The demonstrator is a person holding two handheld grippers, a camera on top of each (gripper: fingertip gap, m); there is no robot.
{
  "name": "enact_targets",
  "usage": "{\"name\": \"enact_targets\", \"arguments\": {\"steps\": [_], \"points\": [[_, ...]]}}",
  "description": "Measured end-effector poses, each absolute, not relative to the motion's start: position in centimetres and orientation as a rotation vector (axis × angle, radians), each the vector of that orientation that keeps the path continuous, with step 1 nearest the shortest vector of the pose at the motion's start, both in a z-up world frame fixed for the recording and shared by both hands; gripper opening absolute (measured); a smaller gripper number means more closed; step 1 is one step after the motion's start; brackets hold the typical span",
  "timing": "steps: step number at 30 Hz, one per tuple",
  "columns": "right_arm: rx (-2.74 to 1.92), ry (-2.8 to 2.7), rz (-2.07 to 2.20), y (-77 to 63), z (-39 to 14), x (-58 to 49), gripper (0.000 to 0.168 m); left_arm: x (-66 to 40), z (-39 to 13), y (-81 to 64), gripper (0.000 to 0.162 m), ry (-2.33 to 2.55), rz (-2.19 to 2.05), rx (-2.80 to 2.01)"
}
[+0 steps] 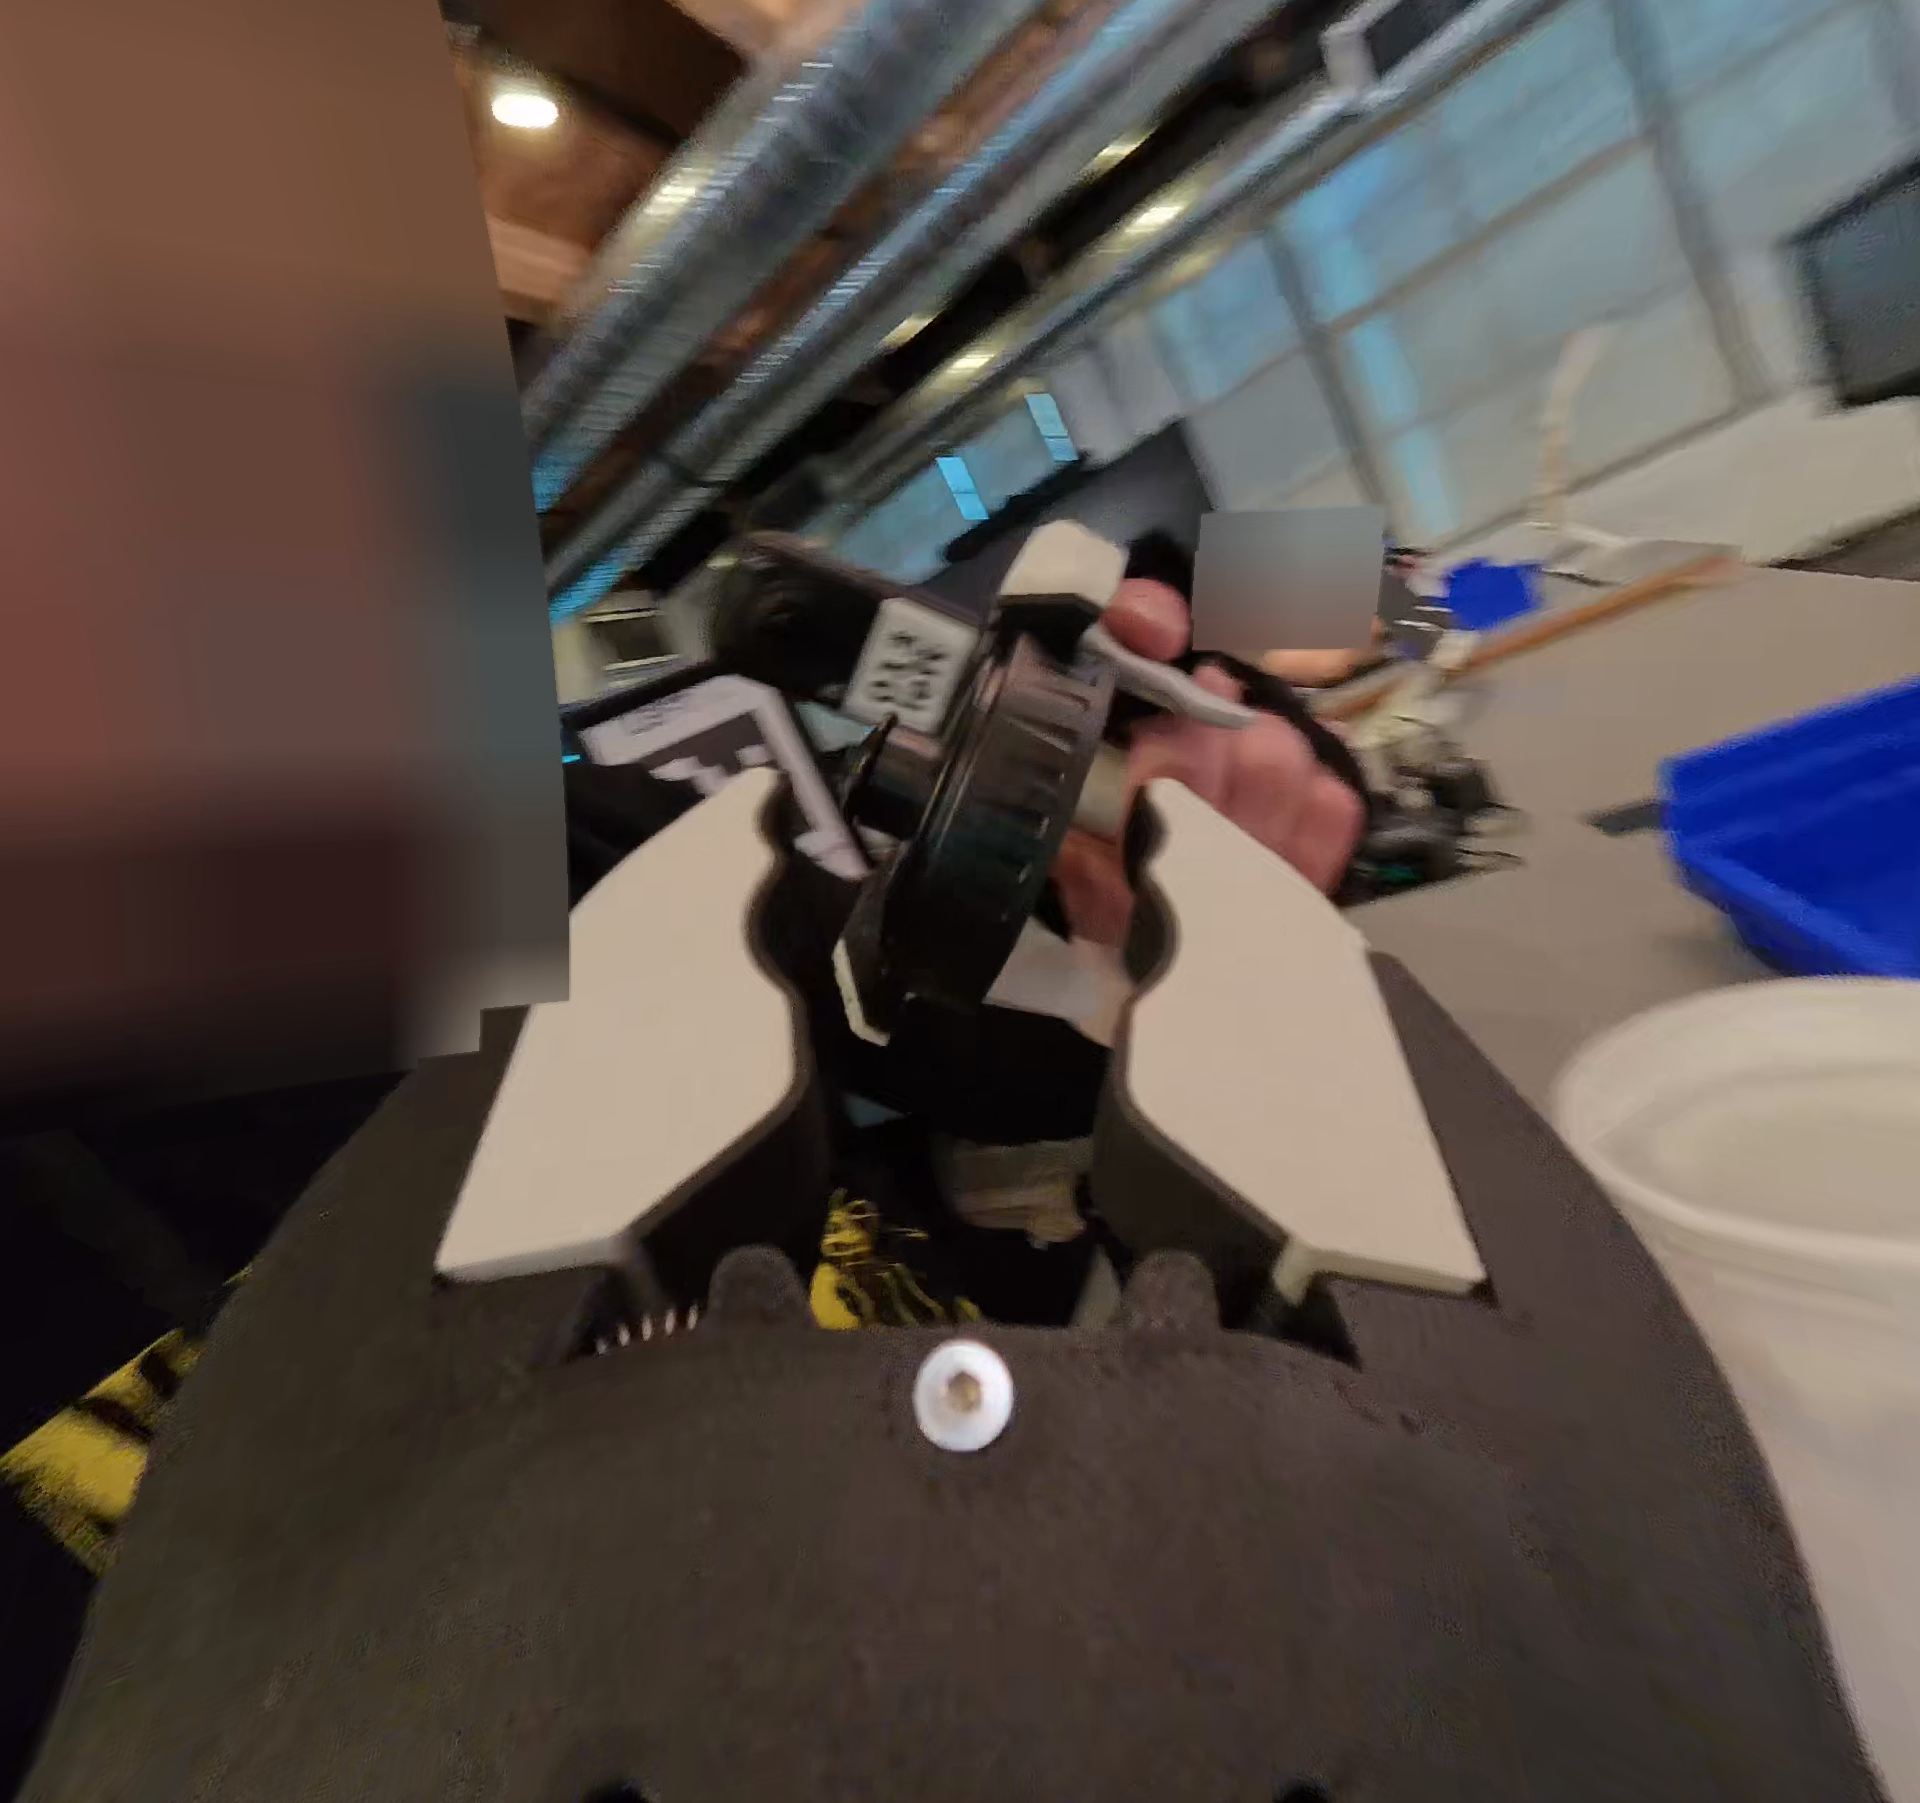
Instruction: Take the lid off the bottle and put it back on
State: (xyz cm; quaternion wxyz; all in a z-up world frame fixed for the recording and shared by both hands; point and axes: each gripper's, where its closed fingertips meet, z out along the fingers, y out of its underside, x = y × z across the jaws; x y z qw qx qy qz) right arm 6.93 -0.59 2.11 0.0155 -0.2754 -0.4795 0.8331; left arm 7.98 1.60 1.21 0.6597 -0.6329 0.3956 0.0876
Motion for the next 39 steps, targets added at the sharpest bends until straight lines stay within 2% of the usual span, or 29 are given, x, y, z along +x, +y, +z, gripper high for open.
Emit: {"name": "enact_targets", "arguments": {"steps": [1, 6, 9, 14, 18, 27, 28, 30, 35, 39], "points": [[-0.918, -1.489, 2.498, 0.0, 1.9, 6.7, 0.065, 7.1, 1.1, 2.0, 0.075, 0.874, 0.286, -1.464], [-1.192, -1.526, 1.627, 3.0, 1.1, 5.5, 0.085, 4.7, 0.3, 3.3, 0.076, 0.834, 0.66, -1.579], [-1.267, -1.513, 1.336, 3.7, 0.9, 4.9, 0.084, 4.3, -0.3, 4.1, 0.075, 0.838, 0.866, -1.611], [-1.343, -1.559, 1.32, 2.5, -0.6, 3.4, 0.087, 4.3, -0.6, 5.0, 0.076, 0.827, 1.001, -1.624], [-1.337, -1.532, 1.312, 2.7, -0.8, 3.1, 0.074, 4.5, -0.4, 4.9, 0.076, 0.832, 1.03, -1.615], [-1.317, -1.57, 1.399, 2.6, -0.8, 3.3, 0.074, 4.7, -0.4, 5.0, 0.076, 0.816, 0.953, -1.613], [-1.308, -1.571, 1.418, 2.5, -0.6, 3.5, 0.074, 4.7, -0.3, 4.8, 0.078, 0.815, 0.926, -1.624], [-1.285, -1.55, 1.433, 3.1, 0.2, 4.1, 0.074, 4.1, 0.3, 3.8, 0.097, 0.76, 0.848, -1.663], [-1.282, -1.469, 1.424, 6.6, 1.5, 6.2, 0.074, 1.7, -1.6, 2.4, 0.133, 0.517, 0.274, -1.769], [-1.301, -1.451, 1.434, 7.9, 1.2, 6.9, 0.074, 0.1, -6.7, 4.0, 0.143, 0.401, -0.012, -1.828]]}}
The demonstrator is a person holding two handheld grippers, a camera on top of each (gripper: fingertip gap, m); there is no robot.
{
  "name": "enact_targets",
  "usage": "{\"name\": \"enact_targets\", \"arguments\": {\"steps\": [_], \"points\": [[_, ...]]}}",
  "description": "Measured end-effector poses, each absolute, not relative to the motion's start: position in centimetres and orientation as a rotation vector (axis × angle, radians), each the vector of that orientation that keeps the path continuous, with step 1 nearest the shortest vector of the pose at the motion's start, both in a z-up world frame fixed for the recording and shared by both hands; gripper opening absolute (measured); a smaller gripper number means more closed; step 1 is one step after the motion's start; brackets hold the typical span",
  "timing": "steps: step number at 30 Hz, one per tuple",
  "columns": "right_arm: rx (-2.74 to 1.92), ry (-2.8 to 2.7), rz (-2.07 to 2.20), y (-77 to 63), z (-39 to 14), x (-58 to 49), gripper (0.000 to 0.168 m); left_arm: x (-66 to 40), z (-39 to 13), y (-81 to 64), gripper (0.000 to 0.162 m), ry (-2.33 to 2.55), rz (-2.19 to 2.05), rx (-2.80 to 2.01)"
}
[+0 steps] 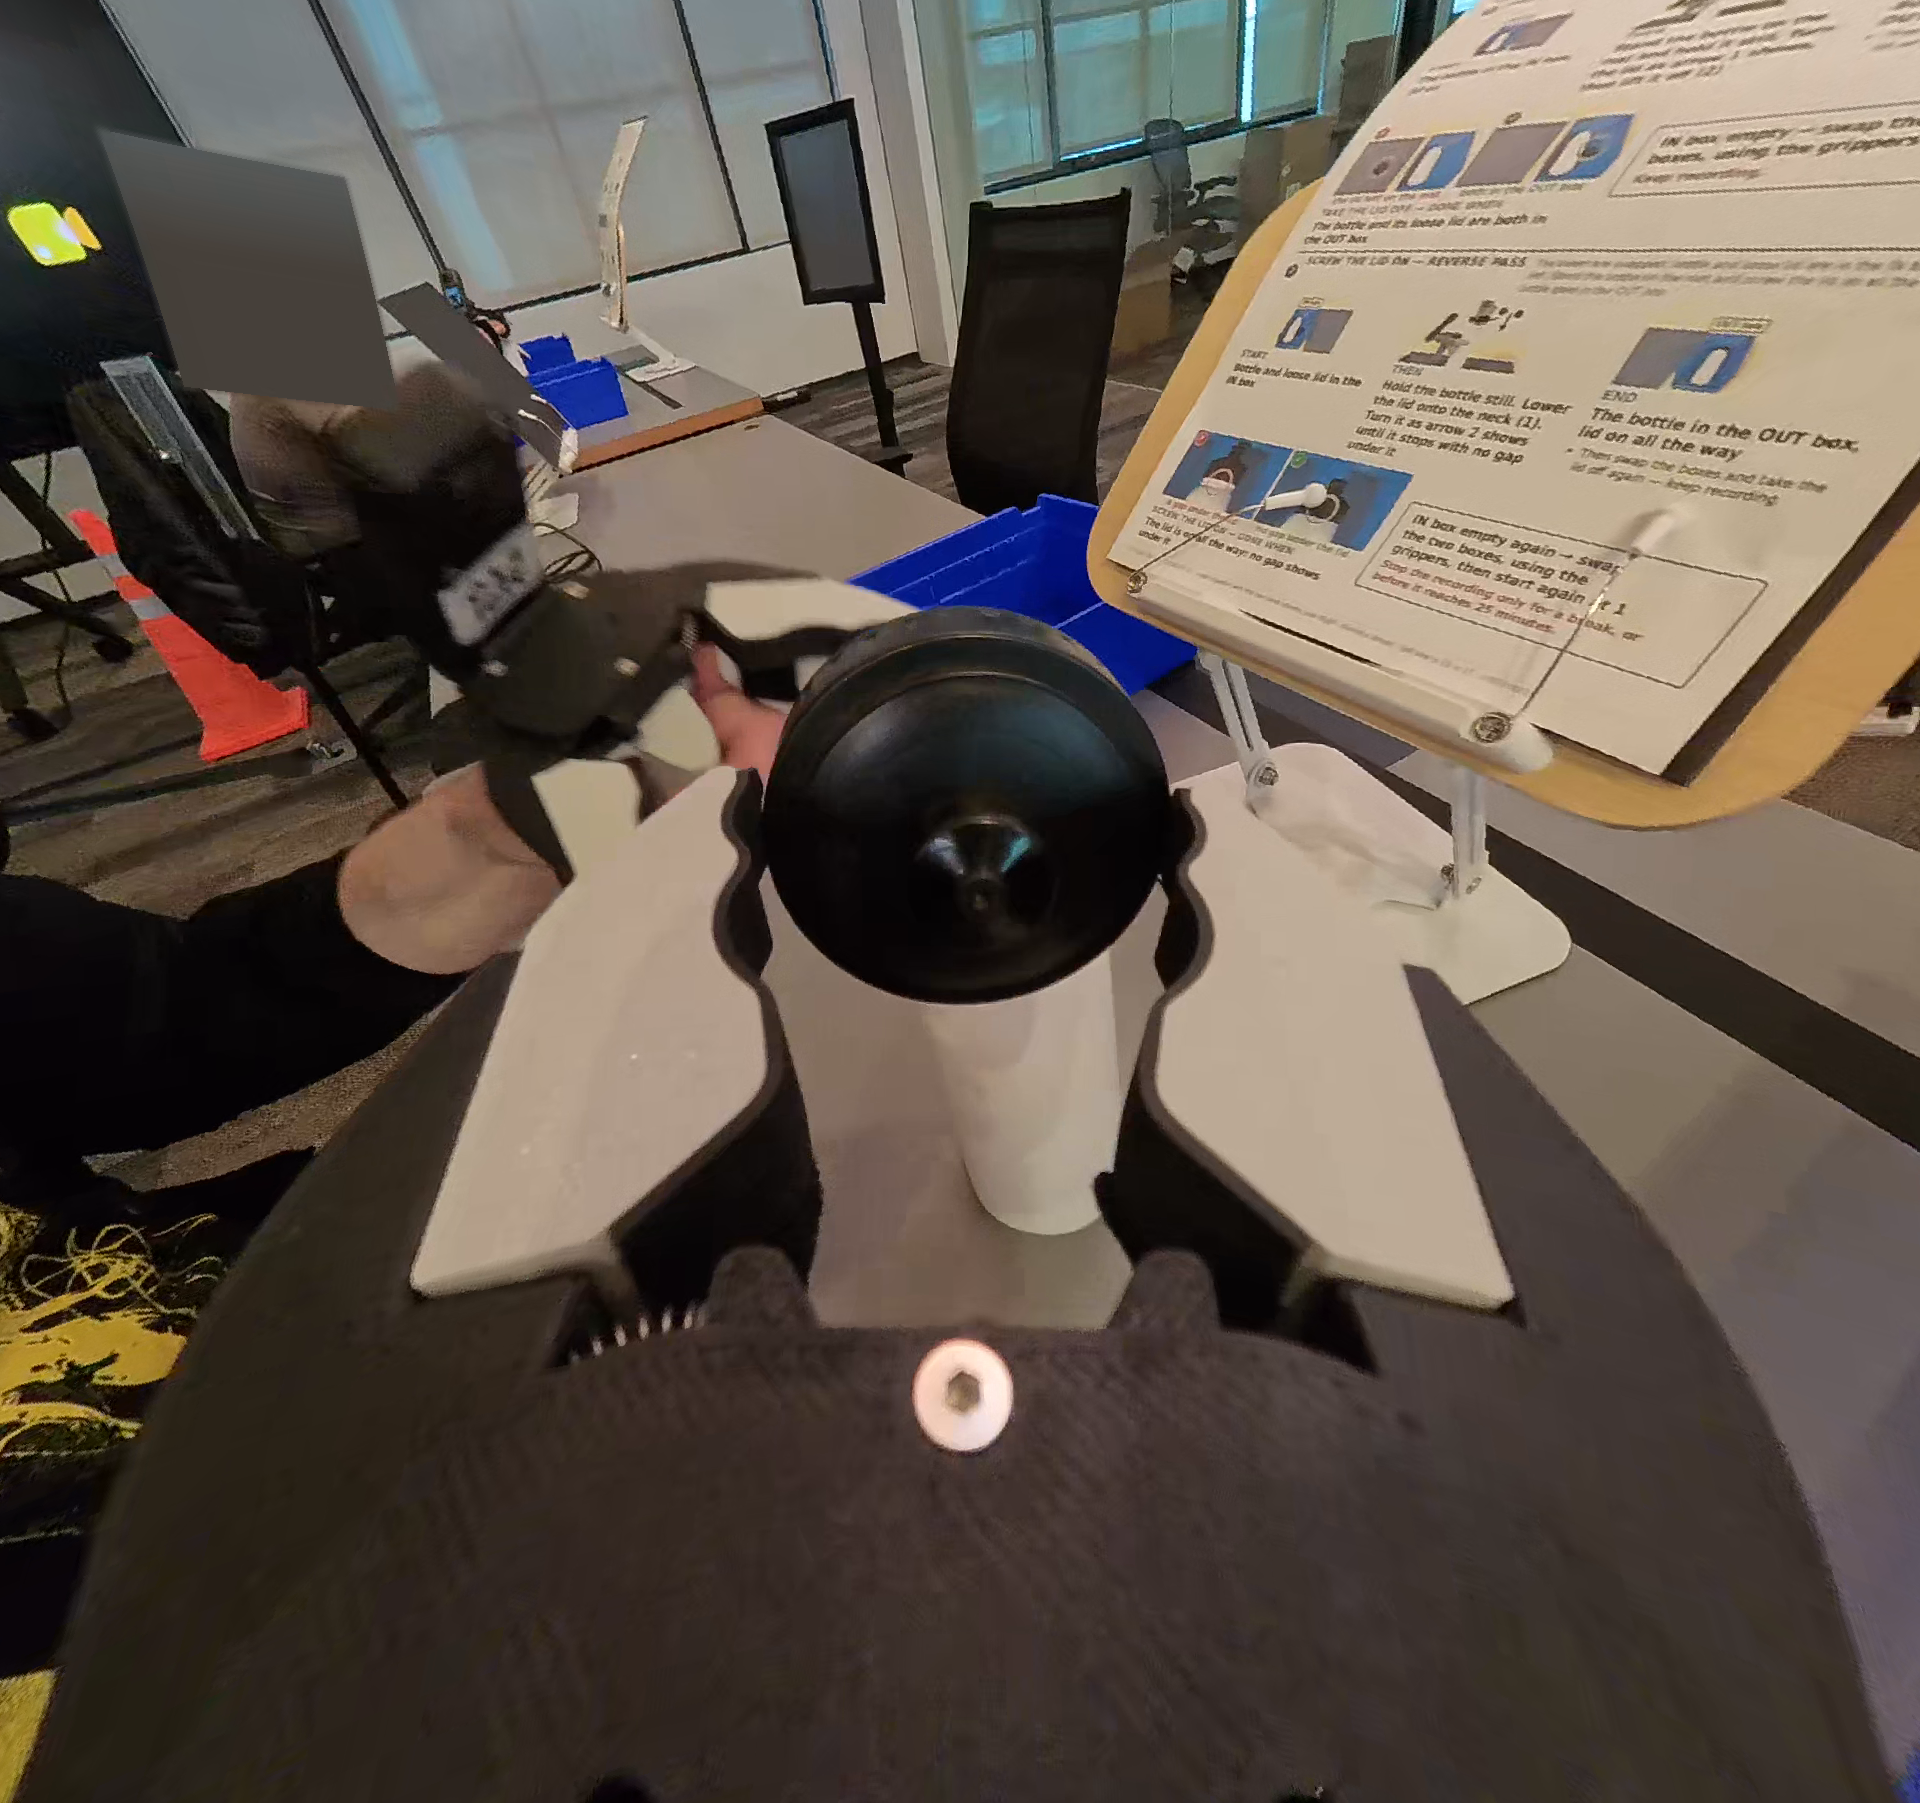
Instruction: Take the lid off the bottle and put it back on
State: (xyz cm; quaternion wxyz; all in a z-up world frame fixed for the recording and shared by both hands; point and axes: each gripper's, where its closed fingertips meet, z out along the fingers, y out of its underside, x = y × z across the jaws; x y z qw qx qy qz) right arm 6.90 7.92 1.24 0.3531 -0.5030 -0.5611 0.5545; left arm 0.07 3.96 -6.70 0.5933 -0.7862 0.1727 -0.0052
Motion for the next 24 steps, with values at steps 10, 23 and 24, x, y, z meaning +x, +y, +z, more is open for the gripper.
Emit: {"name": "enact_targets", "arguments": {"steps": [10, 23, 24], "points": [[-1.331, -1.478, 1.444, 8.4, -0.8, 6.5, 0.074, 2.5, -13.9, 7.6, 0.12, 0.463, -0.287, -1.799], [-1.271, -1.786, 1.33, 8.0, -1.9, 5.3, 0.074, 2.6, -14.0, 8.6, 0.086, 0.449, -0.322, -1.734], [-1.237, -1.869, 1.281, 7.8, -1.7, 5.2, 0.074, 2.6, -14.0, 8.6, 0.086, 0.456, -0.322, -1.734]]}}
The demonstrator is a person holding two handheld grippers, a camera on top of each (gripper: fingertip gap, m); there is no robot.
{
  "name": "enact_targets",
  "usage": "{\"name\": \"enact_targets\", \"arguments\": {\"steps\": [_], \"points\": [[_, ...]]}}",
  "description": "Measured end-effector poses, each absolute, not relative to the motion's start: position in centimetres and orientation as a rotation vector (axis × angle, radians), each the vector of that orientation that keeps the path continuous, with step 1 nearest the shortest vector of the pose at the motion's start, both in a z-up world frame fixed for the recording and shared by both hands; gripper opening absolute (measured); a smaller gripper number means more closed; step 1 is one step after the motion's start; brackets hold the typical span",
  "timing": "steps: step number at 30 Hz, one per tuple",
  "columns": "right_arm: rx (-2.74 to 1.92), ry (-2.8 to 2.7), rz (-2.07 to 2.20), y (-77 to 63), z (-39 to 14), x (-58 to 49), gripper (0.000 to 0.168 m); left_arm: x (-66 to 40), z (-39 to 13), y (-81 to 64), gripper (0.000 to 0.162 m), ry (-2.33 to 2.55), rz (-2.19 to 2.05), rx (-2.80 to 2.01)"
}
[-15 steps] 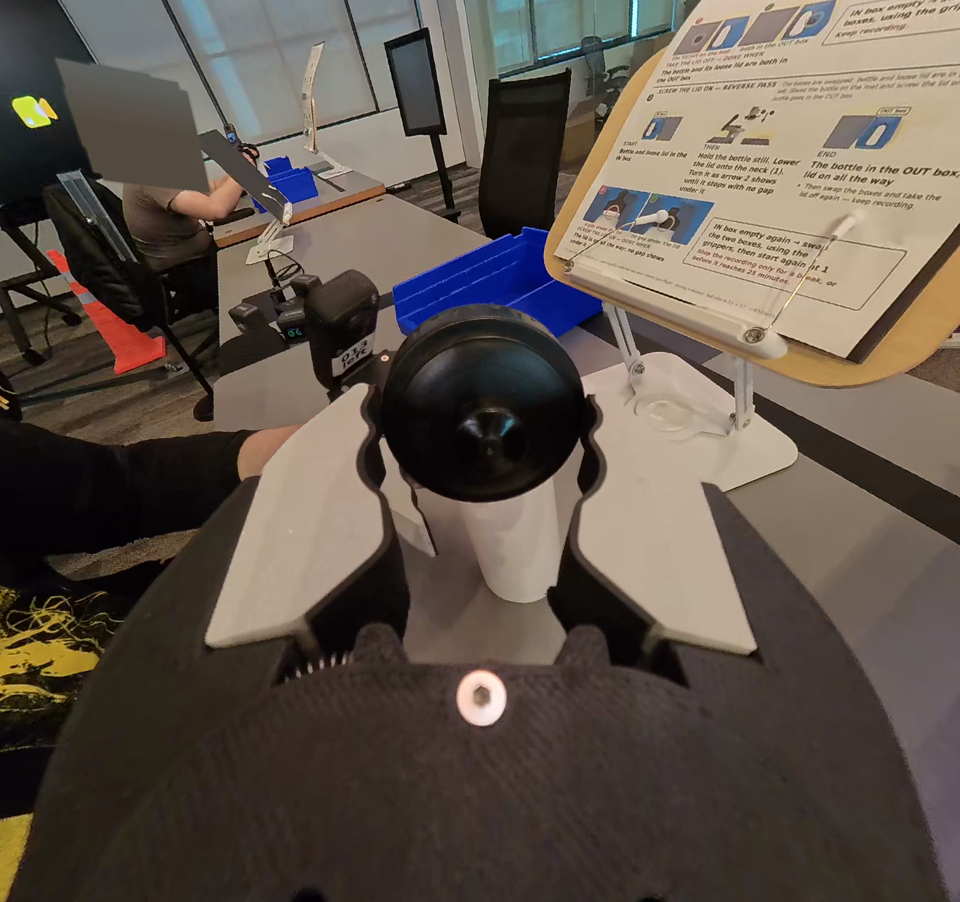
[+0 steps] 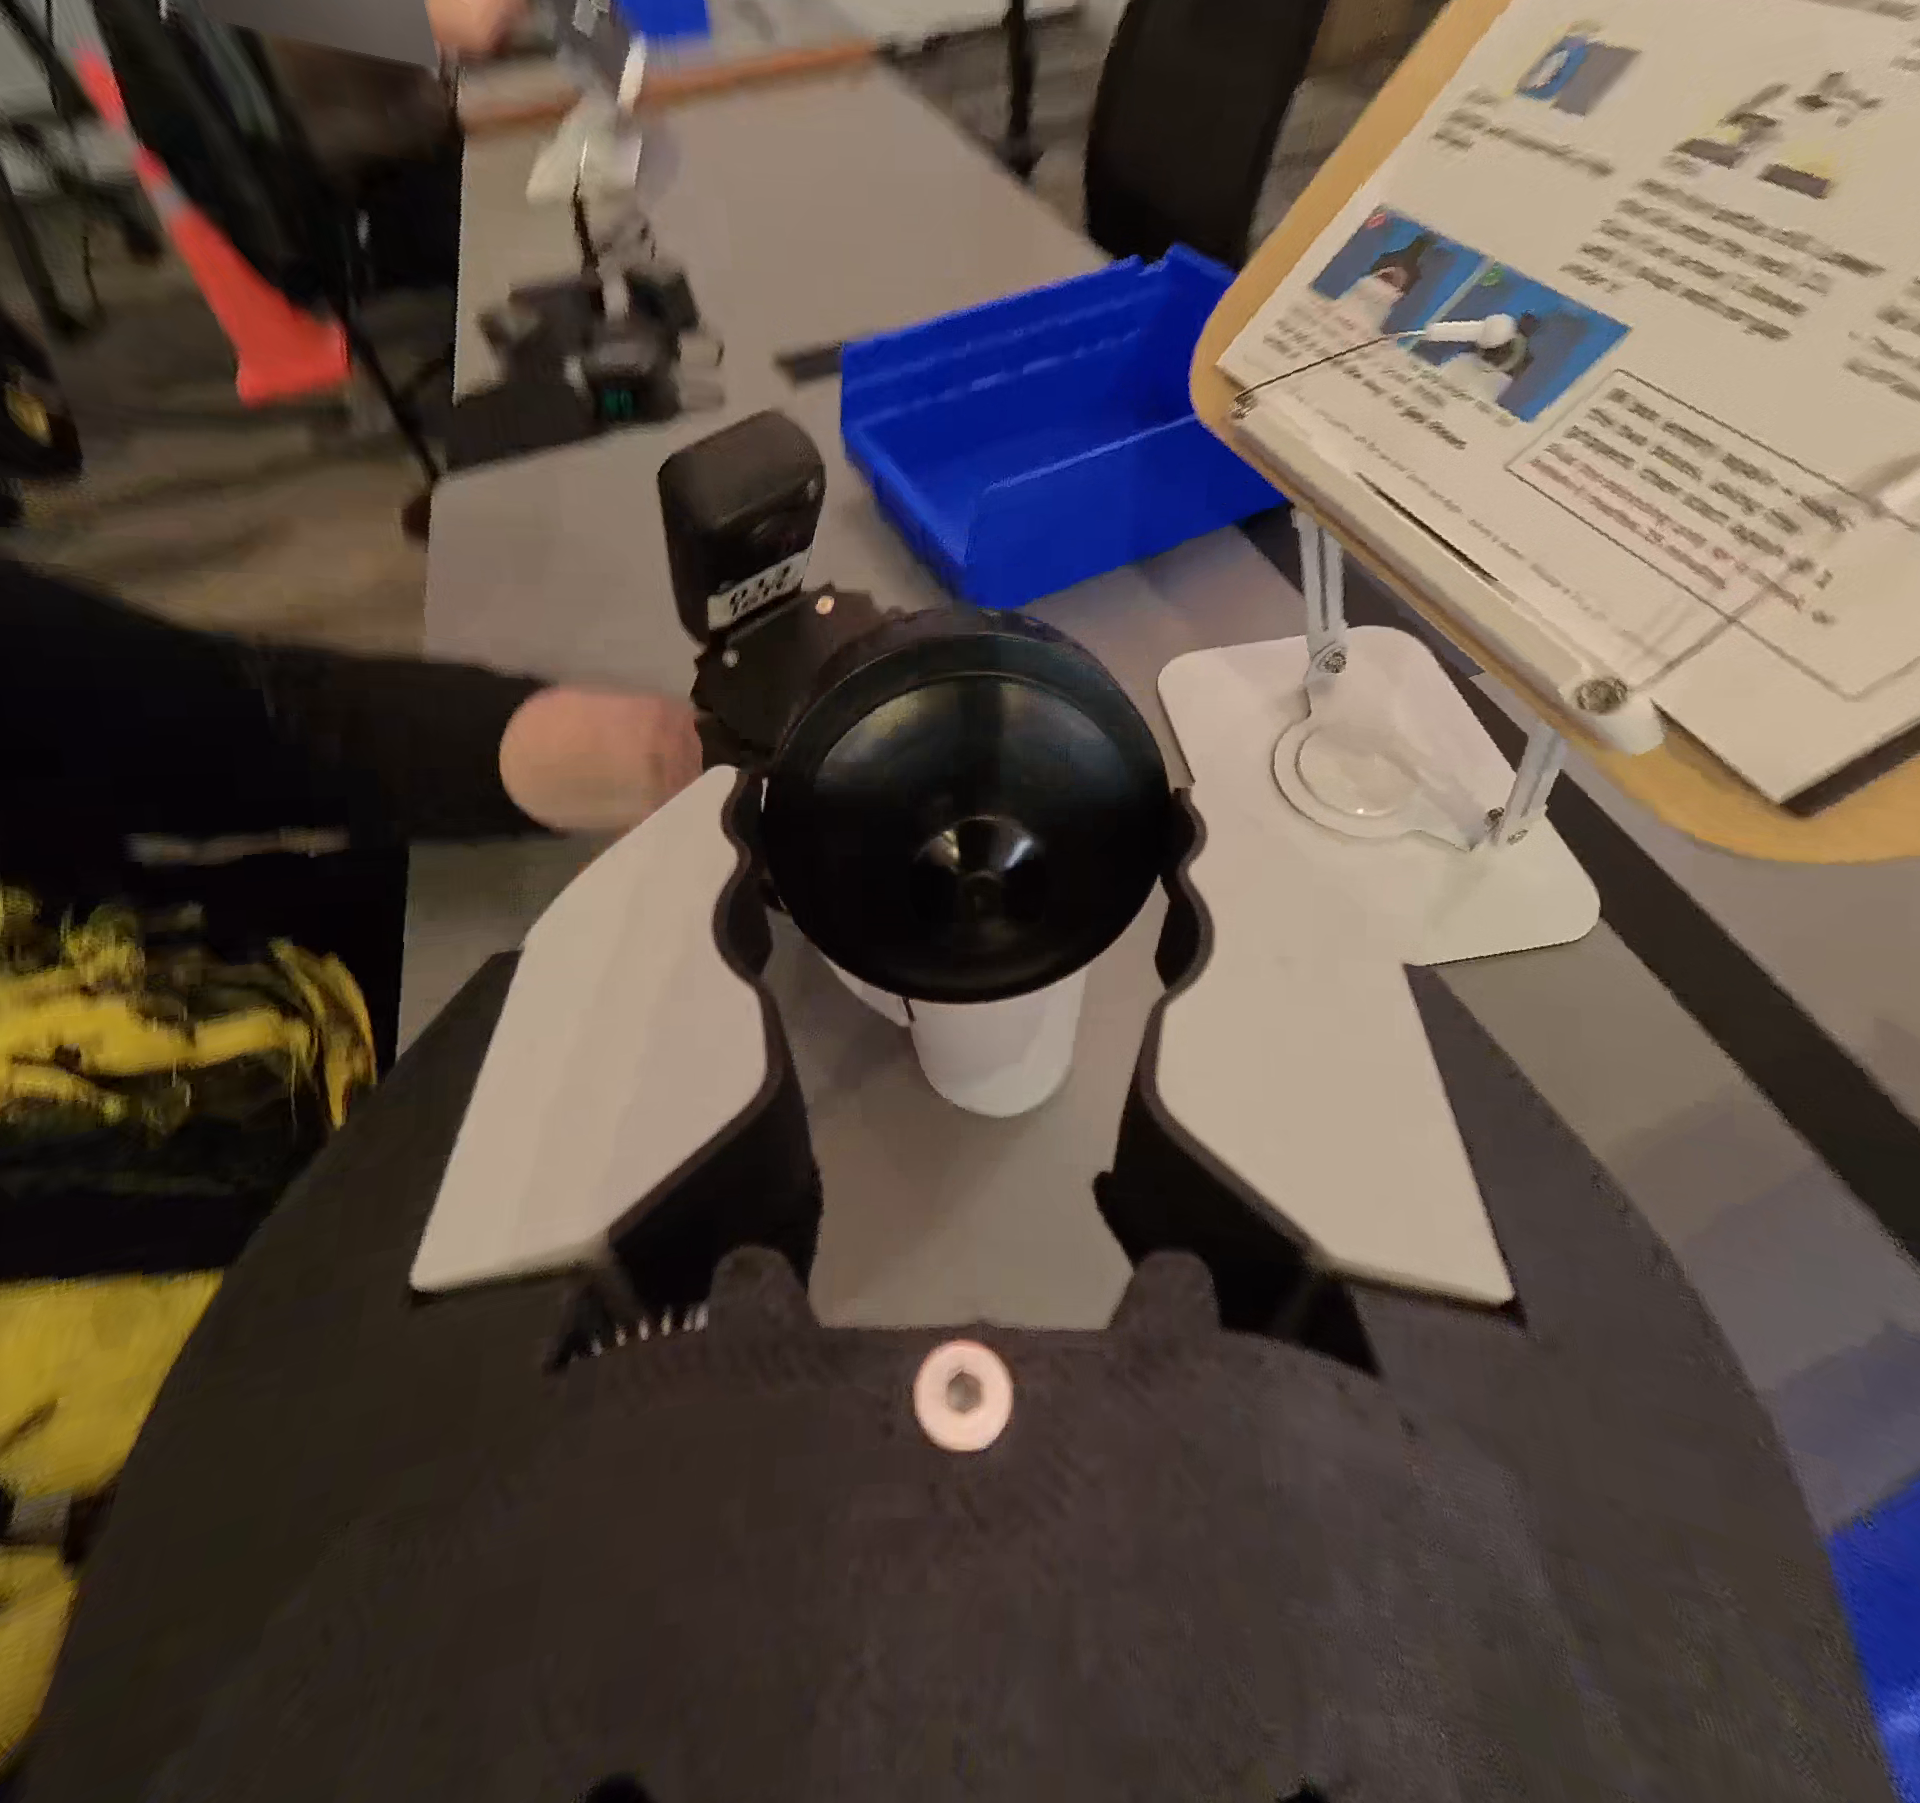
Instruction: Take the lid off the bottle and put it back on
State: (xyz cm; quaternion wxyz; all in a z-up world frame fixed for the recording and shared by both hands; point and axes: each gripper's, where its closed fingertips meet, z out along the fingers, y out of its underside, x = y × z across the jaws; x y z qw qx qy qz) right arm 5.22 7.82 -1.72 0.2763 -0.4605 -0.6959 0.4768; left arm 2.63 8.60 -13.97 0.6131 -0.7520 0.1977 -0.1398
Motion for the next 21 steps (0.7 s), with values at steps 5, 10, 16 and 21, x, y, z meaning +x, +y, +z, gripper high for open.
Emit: {"name": "enact_targets", "arguments": {"steps": [5, 10, 16, 21], "points": [[-1.044, -2.309, 0.902, 7.5, -1.4, 3.9, 0.074, 2.7, -14.0, 8.7, 0.086, 0.479, -0.346, -1.726], [-0.87, -2.719, 0.624, 6.8, -3.2, 2.8, 0.074, 2.8, -14.0, 8.9, 0.086, 0.493, -0.359, -1.721], [-0.761, -2.954, 0.391, 6.7, -6.2, 2.1, 0.074, 2.8, -14.0, 8.9, 0.086, 0.502, -0.37, -1.713], [-0.696, -3.01, 0.276, 7.1, -7.2, 1.6, 0.074, 2.9, -13.9, 8.9, 0.086, 0.51, -0.379, -1.711]]}}
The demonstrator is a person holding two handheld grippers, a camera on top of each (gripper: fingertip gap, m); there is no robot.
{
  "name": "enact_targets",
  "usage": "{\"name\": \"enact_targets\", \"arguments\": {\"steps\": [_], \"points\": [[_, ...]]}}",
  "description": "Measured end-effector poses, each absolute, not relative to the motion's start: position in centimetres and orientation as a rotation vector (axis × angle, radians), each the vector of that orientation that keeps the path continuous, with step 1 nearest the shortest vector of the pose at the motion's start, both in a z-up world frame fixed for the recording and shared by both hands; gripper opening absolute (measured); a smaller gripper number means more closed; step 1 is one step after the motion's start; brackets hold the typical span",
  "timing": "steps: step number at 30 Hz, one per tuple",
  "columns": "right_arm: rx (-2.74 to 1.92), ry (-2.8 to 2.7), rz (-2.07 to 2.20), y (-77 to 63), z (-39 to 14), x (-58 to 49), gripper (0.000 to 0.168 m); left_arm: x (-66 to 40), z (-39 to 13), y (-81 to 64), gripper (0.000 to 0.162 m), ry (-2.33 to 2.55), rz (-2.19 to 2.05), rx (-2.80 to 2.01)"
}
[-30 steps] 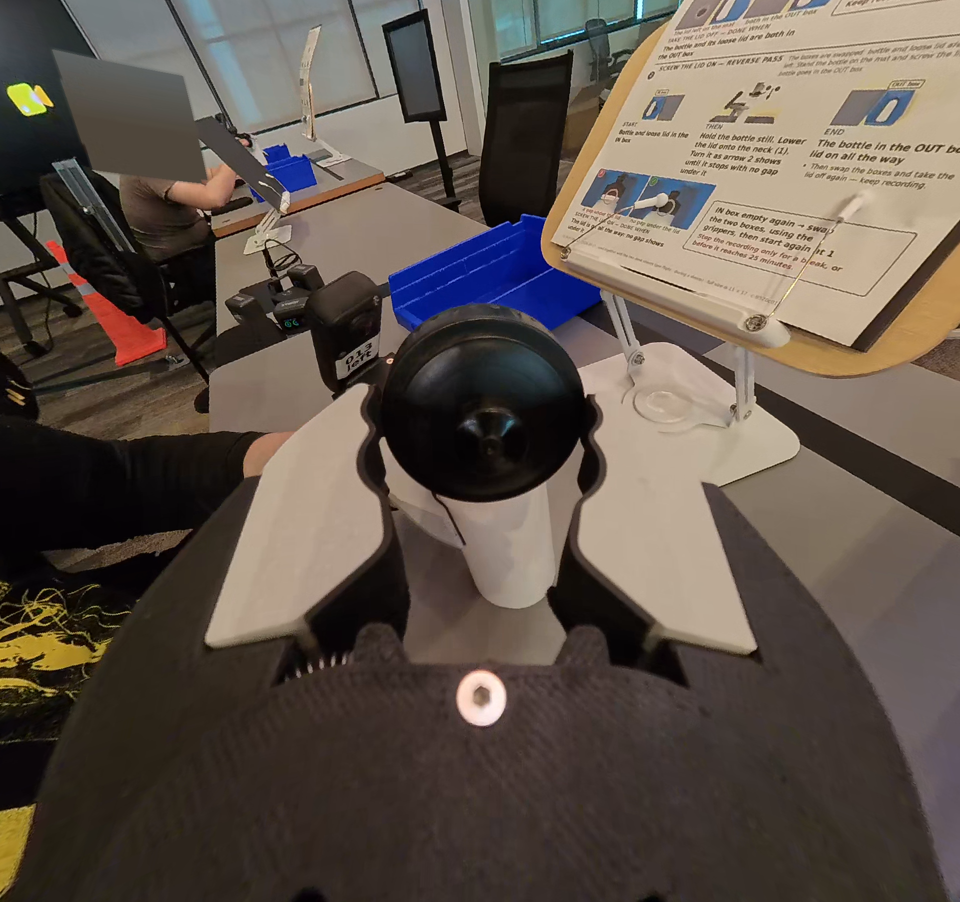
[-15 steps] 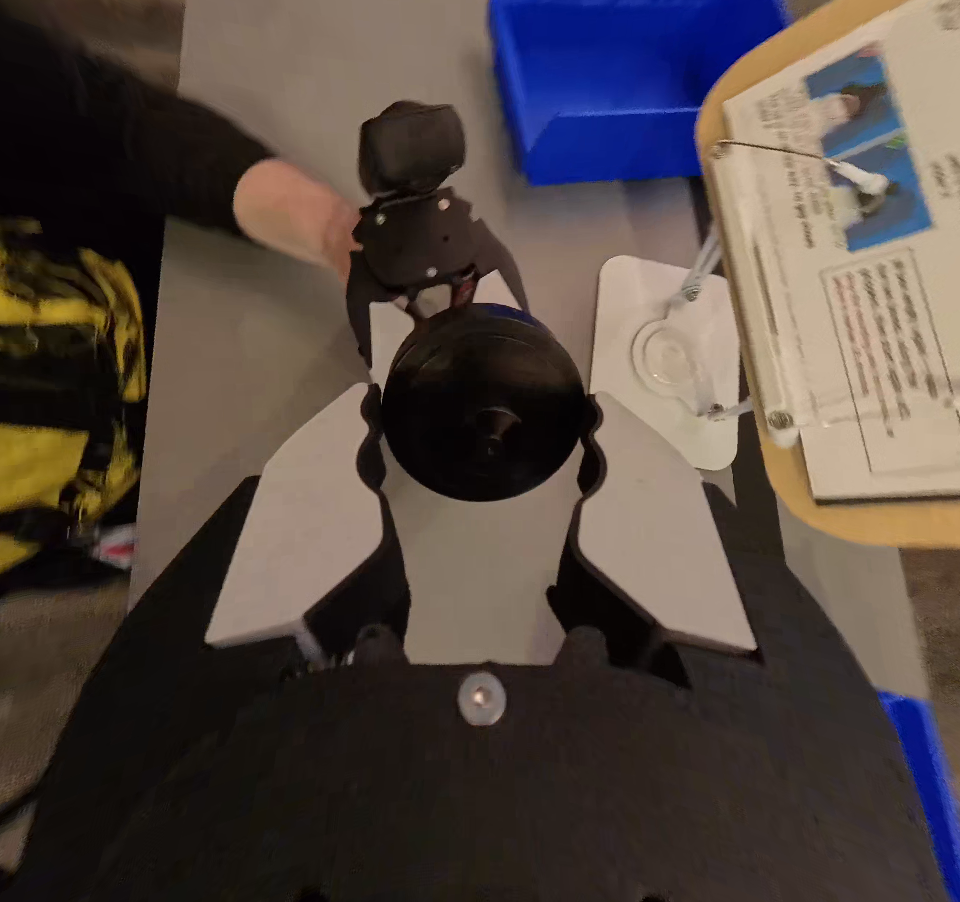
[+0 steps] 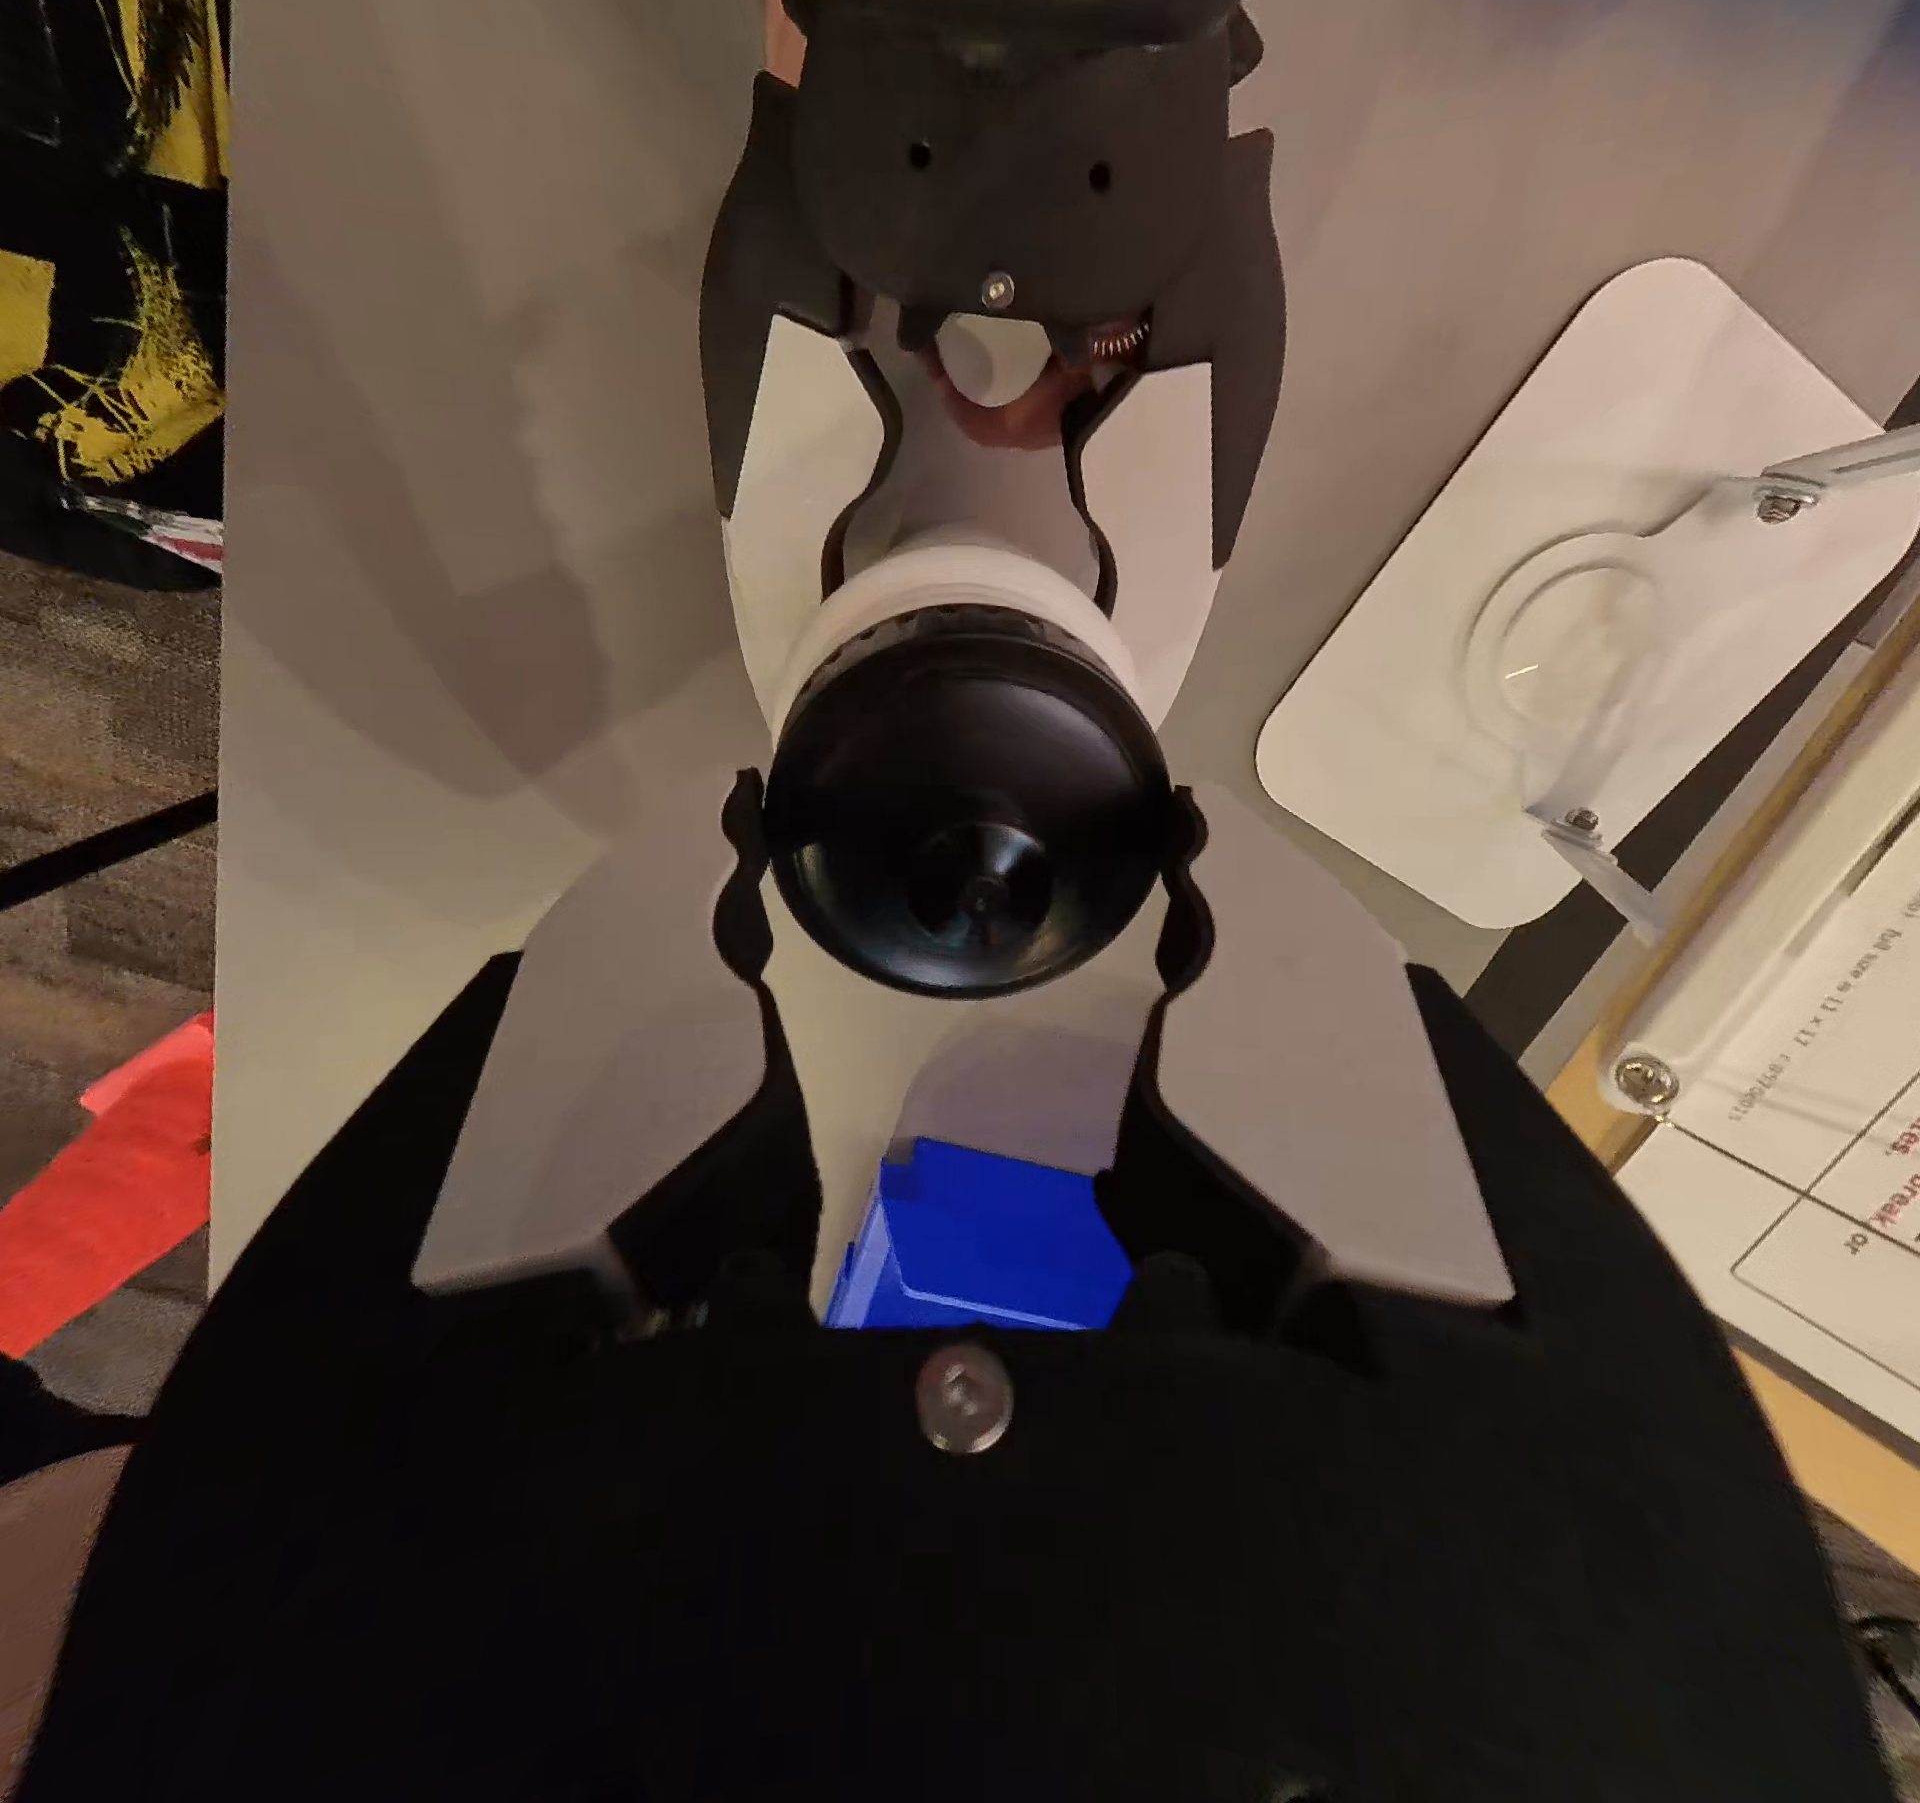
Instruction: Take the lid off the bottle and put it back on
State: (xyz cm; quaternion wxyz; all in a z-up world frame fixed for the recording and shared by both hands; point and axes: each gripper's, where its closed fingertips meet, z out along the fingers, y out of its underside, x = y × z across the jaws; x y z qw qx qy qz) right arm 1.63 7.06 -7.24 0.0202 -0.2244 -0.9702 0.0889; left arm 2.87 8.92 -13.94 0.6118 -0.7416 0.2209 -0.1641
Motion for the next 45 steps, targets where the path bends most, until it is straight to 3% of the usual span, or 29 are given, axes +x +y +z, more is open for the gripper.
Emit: {"name": "enact_targets", "arguments": {"steps": [20, 36, 39, 42, 45], "points": [[-0.461, -3.042, -0.002, 7.0, -7.8, 1.8, 0.074, 3.0, -13.9, 9.0, 0.085, 0.514, -0.391, -1.707], [-1.156, -2.808, 0.146, 6.8, -7.9, 1.7, 0.075, 3.1, -13.9, 9.0, 0.085, 0.508, -0.384, -1.705], [-1.094, -2.837, 0.126, 6.9, -7.9, 1.8, 0.076, 3.1, -13.9, 9.1, 0.085, 0.505, -0.383, -1.707], [-0.927, -2.881, 0.132, 6.9, -7.2, 1.9, 0.09, 3.1, -13.9, 9.1, 0.085, 0.507, -0.383, -1.704], [-0.734, -2.916, 0.097, 7.2, -6.7, 1.4, 0.088, 3.1, -13.9, 9.1, 0.085, 0.508, -0.384, -1.705]]}}
